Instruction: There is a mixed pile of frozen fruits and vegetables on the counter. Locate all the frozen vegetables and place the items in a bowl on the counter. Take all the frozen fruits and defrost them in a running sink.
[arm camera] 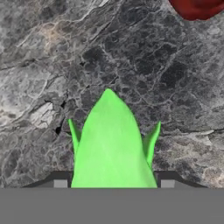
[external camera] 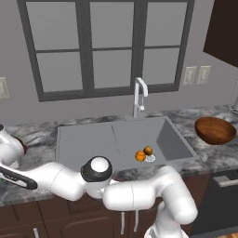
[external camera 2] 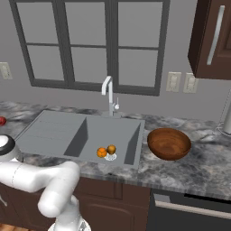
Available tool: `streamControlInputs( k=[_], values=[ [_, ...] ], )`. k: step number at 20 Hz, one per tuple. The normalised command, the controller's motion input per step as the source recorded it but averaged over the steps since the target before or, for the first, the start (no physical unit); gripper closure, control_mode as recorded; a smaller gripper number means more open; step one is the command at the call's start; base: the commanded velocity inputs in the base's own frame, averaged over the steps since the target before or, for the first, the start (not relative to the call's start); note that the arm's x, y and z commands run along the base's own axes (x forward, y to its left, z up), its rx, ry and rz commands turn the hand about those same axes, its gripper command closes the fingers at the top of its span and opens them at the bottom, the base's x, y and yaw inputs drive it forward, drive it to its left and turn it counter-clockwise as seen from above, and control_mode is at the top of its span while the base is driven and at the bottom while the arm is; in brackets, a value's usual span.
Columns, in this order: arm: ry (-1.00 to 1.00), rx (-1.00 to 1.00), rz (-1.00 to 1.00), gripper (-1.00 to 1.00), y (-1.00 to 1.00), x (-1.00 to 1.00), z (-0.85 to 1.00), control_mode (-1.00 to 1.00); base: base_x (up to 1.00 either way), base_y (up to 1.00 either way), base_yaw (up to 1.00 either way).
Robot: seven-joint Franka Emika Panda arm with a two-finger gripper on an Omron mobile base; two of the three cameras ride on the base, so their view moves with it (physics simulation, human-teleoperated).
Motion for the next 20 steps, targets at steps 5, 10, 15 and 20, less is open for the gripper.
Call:
streamControlInputs(
  k=[5,10,15,20],
  values=[
    [-0.15,-0.02,0.00,1.00,-0.44,-0.15,0.23,-1.00,0.00,0.00,0.00],
    [-0.18,0.00,0.00,1.00,-0.45,-0.10,0.37,-1.00,0.00,0.00,0.00],
    [-0.19,0.00,0.00,1.00,-0.64,-0.10,0.43,-1.00,0.00,0.00,0.00],
    [-0.18,0.00,0.00,1.00,-0.83,-0.22,0.35,-1.00,0.00,0.00,0.00]
  ],
)
